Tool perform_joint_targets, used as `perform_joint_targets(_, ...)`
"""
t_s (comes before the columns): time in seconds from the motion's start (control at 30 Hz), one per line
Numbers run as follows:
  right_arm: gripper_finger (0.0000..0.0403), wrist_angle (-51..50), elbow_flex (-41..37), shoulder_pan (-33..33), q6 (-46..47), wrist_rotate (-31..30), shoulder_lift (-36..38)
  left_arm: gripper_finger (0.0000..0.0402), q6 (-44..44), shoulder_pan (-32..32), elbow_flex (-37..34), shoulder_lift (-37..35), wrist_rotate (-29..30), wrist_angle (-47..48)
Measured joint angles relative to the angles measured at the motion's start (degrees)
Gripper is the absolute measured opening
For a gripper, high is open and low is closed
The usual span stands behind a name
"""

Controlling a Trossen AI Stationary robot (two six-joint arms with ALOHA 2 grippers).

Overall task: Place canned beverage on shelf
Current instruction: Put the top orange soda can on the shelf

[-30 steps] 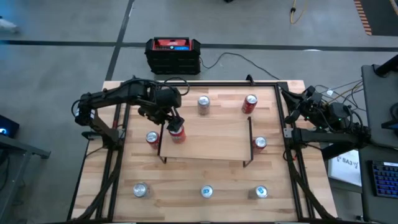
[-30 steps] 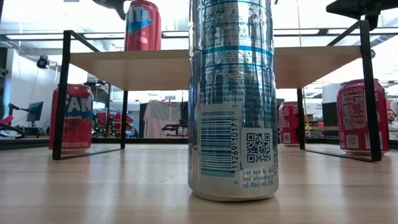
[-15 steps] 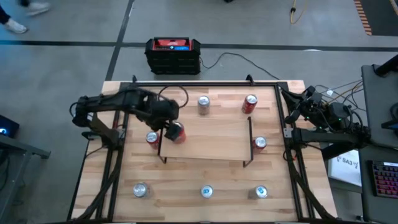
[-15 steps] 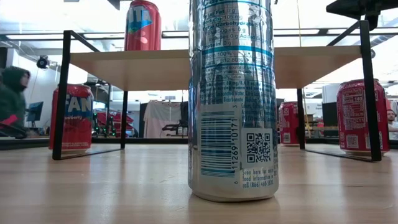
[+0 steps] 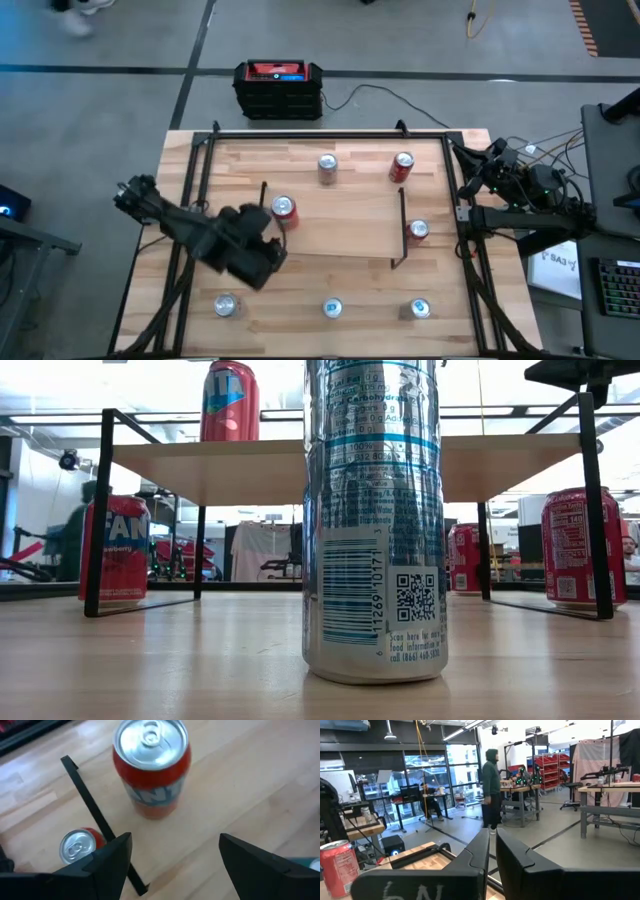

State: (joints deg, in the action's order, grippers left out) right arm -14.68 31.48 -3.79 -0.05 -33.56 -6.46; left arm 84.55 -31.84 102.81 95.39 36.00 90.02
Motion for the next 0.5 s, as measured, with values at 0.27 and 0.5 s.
perform_joint_targets(0.27, 0.0022, 0.0, 0.0, 0.0, 0.0, 0.0, 0.0, 0.0283, 2.4, -5.7, -5.3, 6.5, 18.6, 0.0)
perform_joint_targets(0.5, 0.0022, 0.0, 0.0, 0.0, 0.0, 0.0, 0.0, 0.0283, 11.9, -6.4, -8.2, 12.0, 28.7, 0.0)
